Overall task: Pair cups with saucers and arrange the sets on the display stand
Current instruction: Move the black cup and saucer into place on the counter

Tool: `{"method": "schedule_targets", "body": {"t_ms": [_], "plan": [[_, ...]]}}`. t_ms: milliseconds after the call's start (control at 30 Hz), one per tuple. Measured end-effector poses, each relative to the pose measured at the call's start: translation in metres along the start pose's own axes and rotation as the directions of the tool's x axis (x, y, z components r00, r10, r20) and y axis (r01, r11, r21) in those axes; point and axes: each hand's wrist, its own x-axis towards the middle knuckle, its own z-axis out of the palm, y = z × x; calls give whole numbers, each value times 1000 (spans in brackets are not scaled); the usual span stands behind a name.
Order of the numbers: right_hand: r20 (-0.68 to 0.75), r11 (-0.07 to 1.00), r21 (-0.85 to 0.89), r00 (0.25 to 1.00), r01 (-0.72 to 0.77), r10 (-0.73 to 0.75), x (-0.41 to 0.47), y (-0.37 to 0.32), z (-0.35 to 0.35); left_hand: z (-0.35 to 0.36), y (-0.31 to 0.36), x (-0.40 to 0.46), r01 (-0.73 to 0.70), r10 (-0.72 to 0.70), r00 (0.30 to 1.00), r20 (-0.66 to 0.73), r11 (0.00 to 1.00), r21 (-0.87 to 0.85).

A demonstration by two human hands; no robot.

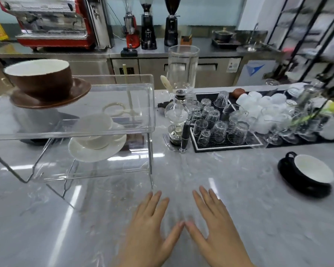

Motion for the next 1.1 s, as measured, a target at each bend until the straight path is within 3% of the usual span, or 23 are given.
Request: {"method": "schedule_targets", "body": {"t_ms": [433, 1100], "plan": [[-83, 984, -36, 982, -172, 168, -19, 102, -78, 68, 104, 53, -110, 118, 981, 152, 992, -55], [-7, 922, 97, 926, -376, 378, -29, 221, -157, 154, 224, 108, -54, 131, 941, 312, 968, -244]]}}
